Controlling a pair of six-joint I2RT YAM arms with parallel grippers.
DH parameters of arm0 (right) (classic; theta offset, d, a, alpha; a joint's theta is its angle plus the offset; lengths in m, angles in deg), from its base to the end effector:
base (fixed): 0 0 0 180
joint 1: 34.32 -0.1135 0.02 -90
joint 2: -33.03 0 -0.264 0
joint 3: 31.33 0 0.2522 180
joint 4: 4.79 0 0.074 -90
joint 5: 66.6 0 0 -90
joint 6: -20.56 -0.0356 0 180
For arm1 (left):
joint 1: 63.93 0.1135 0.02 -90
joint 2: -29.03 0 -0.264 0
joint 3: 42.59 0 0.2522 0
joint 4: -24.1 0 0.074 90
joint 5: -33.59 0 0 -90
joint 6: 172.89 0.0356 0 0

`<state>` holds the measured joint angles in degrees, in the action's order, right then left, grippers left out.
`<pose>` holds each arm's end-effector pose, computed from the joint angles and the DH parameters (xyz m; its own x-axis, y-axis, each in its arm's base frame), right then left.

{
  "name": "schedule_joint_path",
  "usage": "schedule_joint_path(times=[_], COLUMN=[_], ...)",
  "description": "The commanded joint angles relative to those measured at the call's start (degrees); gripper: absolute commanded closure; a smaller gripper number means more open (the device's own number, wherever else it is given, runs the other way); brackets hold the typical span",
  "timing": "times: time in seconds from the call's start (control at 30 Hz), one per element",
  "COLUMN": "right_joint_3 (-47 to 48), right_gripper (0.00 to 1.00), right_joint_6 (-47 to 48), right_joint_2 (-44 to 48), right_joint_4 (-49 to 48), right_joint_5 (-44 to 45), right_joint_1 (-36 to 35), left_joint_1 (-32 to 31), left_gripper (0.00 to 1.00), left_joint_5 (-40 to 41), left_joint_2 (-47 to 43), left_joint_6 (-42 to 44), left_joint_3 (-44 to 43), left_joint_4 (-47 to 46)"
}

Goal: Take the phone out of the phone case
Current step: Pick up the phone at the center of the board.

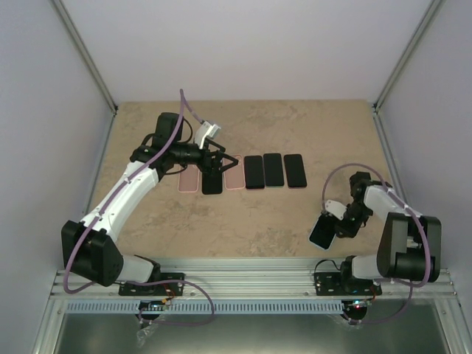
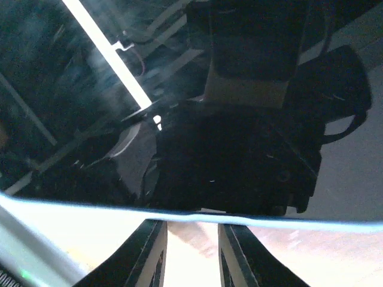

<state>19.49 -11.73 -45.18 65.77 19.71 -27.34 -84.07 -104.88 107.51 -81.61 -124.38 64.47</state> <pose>0.1738 -0.0190 0.1474 -0.6351 -0.7721 0.0200 -0.7615 0.6303 0.1510 0.2696 -0.1273 0.3279 -0.5480 0.2168 -0.8079 0.8016 0.4120 -0.4332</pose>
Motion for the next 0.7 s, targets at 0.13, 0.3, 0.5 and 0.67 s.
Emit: schedule_joint_path(times=[0.13, 0.3, 0.5, 0.67], right_joint_3=[5.72, 8.38, 8.78, 8.60], right_gripper=[0.72, 0.65, 0.24, 0.03], right_joint_6=[-7.45, -10.33, -11.22, -12.92], right_joint_2=[-7.15, -6.99, -0.10, 4.73], right_joint_4=[-14.90, -12.09, -7.12, -2.91], right_joint_5=[-8.13, -14.48, -15.67, -14.72], right_joint_1=[-6.74, -12.70, -12.86, -15.51], left_joint_1=[0.01, 0.10, 0.19, 0.28], left_gripper=[0.01, 0.01, 0.01, 0.01], left_joint_5=[0.87, 1.23, 1.85, 1.54], left_joint_2=[-0.15, -0.40, -1.08, 0.03], left_joint_6=[0.48, 0.48, 0.47, 0.02], left_joint_3=[-1.52, -1.34, -0.19, -1.12], left_joint_4=[-0.92, -0.77, -1.25, -1.48])
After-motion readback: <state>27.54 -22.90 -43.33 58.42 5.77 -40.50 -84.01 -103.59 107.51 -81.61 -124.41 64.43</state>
